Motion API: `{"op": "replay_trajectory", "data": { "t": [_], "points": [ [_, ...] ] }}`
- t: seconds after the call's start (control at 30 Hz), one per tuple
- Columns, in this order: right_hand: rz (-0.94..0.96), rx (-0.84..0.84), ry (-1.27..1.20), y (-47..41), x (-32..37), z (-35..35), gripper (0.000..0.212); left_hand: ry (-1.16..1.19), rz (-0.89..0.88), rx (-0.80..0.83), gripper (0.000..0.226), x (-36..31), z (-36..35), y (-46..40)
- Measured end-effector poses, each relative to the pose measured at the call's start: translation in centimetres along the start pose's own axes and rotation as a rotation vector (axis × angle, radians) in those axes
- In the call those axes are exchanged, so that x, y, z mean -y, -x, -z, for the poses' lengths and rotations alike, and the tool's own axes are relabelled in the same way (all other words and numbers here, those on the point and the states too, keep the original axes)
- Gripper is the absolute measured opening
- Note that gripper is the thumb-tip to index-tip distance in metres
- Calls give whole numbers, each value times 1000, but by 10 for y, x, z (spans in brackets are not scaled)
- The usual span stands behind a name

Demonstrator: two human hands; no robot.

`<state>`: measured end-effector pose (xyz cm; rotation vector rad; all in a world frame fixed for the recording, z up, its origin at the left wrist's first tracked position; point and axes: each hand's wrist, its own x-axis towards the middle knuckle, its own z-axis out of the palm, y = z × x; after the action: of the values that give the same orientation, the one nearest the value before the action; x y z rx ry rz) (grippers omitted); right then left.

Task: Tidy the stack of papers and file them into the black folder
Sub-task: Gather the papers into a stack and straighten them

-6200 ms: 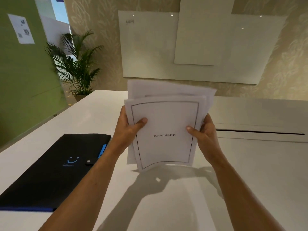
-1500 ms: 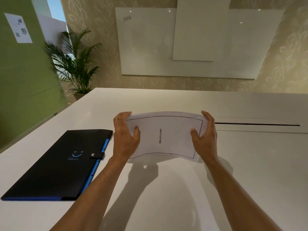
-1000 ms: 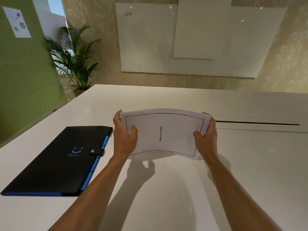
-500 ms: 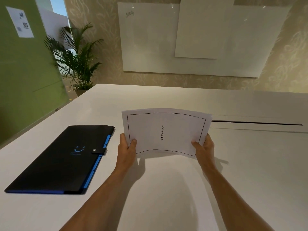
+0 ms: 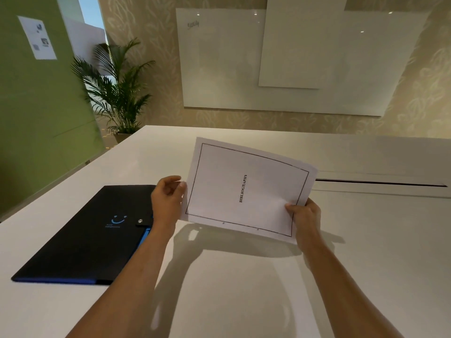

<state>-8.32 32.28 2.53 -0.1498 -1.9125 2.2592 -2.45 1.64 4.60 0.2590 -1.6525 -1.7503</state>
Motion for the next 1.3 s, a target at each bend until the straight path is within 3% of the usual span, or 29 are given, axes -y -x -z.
{"op": "replay_trajectory", "data": {
  "t": [0.07, 0.17, 0.33, 0.47, 0.53, 0.63, 0.77, 0.87, 1.0, 1.07, 1.13, 1.2, 1.3],
  "points": [
    [-71, -53, -91, -1, -3, -3, 20, 298, 196, -55, 19, 1, 4, 2],
    [-165, -136, -209, 2, -9, -12, 17, 586, 410, -3, 63, 8, -2, 20],
    [-322, -171, -273, 12, -24, -35, 27, 613, 440, 205, 71, 0, -49, 66],
    [-407, -169, -319, 37, -36, -53, 17, 650, 422, 145, 76, -13, -75, 70],
    [-433, -141, -349, 47, -43, -61, 16, 476, 407, 26, 70, -18, -83, 67],
    [-466, -126, -394, 56, -42, -72, 23, 282, 302, -84, 35, -25, -89, 62],
    [-457, -120, -466, 62, -36, -79, 33, 169, 177, -70, 27, -33, -84, 53],
    [-518, 29, -667, 63, -31, -74, 30, 171, 132, -16, 13, -37, -76, 42],
    [-379, -59, -445, 53, -18, -64, 60, 80, 50, 76, 10, -50, -60, 26],
    [-233, -117, -234, 47, -7, -57, 80, 42, 1, 145, 10, -56, -52, 20],
    [-53, -100, -95, 43, 4, -48, 87, 32, -25, 220, 6, -61, -47, 15],
    [78, 54, -84, 38, 20, -43, 74, 22, -36, 281, 9, -66, -44, 15],
    [195, 249, 17, 30, 46, -45, 38, 22, -47, 334, 13, -70, -44, 17]
  ]
}}
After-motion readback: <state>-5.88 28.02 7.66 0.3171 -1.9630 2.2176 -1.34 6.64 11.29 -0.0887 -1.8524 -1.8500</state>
